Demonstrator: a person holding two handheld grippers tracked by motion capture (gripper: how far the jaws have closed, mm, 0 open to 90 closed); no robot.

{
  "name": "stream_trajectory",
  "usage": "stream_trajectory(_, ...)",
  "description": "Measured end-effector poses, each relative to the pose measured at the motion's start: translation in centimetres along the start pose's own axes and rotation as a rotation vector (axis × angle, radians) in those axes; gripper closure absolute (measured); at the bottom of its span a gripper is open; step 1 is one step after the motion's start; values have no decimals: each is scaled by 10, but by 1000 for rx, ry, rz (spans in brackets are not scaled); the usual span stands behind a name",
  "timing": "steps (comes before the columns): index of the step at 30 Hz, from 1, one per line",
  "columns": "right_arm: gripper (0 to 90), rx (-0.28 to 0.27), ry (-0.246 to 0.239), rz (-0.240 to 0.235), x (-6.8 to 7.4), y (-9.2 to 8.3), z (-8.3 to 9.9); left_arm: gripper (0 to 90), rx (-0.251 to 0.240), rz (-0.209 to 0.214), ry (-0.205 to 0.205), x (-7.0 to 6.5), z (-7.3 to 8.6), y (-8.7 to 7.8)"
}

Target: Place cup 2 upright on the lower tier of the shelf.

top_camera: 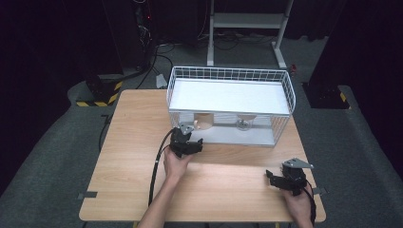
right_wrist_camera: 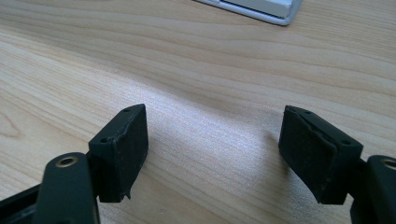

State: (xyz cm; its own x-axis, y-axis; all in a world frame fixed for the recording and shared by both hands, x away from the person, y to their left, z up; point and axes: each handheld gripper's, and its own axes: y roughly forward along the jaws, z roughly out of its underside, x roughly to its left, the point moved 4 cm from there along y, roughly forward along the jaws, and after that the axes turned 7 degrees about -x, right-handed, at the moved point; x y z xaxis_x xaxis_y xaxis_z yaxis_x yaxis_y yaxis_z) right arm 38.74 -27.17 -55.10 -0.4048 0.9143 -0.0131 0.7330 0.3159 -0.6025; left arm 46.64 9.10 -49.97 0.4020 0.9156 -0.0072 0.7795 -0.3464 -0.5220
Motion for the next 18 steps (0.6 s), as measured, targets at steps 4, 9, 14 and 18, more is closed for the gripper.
stream_trajectory(4,242,0,0,0,0,0,0,268,1,11,6,-1,1,-3)
stream_trajectory(9,242,0,-1,0,0,0,0,270,-1,15,-7,0,5,-6)
stream_trajectory(14,242,0,0,0,0,0,0,270,9,14,-5,5,11,-11)
stream_trajectory(18,242,0,0,0,0,0,0,268,7,0,-18,9,14,-15)
